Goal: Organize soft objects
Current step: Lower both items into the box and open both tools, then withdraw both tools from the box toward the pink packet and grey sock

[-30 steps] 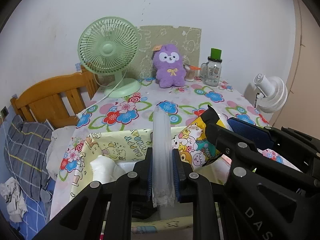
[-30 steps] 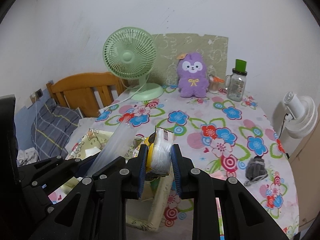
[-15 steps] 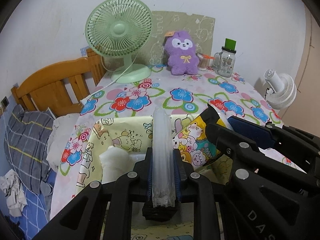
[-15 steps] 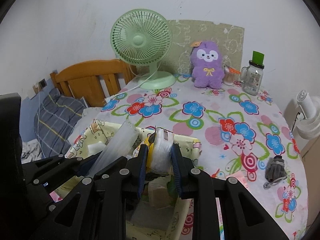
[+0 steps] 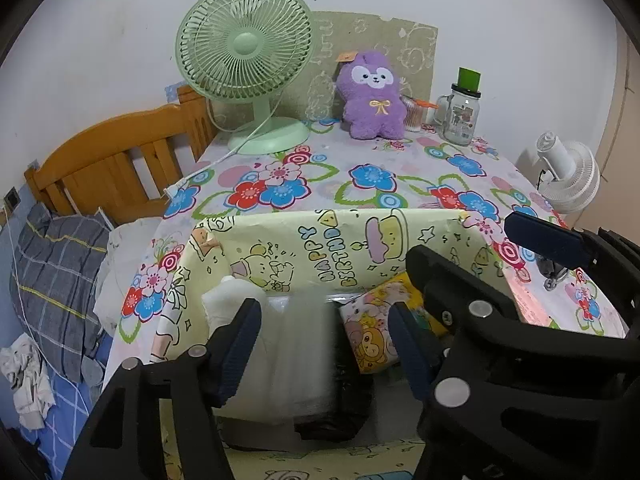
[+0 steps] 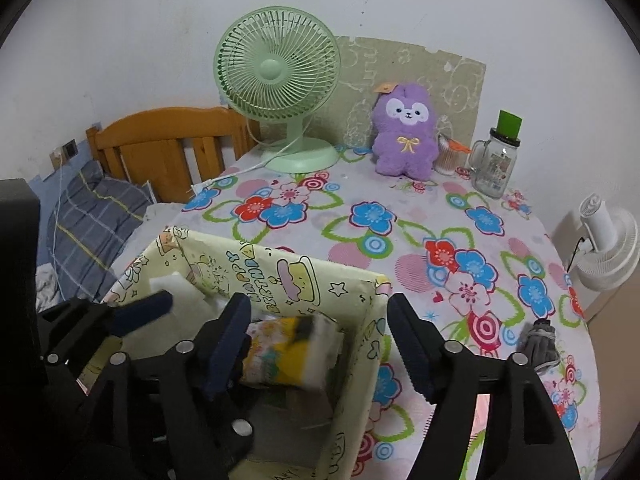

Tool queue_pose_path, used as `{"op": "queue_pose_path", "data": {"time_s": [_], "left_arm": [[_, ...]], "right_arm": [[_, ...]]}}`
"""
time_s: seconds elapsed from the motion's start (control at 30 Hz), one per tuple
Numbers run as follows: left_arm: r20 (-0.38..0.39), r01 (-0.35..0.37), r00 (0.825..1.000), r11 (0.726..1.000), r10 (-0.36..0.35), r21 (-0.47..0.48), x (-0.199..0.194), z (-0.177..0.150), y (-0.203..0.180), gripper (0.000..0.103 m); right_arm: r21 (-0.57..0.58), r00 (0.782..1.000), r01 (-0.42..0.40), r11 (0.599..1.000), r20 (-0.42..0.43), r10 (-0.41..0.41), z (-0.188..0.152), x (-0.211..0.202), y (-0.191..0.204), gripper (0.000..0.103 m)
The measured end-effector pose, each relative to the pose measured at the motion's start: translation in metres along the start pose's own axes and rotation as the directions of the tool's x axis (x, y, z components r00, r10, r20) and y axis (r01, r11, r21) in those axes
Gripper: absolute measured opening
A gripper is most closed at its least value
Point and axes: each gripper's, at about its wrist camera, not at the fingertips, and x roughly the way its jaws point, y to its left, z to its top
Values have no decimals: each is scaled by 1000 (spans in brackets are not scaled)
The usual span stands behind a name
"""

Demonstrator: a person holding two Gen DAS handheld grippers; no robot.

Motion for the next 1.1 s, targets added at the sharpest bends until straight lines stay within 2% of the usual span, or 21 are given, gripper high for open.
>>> {"op": "queue_pose_path", "data": {"time_s": [0.07, 0.4, 1.1], "left_arm": [[2, 3, 1000, 1000, -3, 4, -2, 0, -2, 74], [24, 20, 999, 1000, -21, 18, -15, 1, -19, 80], [101, 30, 994, 997, -36, 65, -50, 5, -64, 88]], "right_arm": [[6, 1000, 1, 1000, 2, -1, -1, -2, -3, 75], [27, 999, 33, 999, 36, -34, -5, -20, -16, 81], [68, 991, 61, 996, 112, -69, -9, -68, -52, 92]]}}
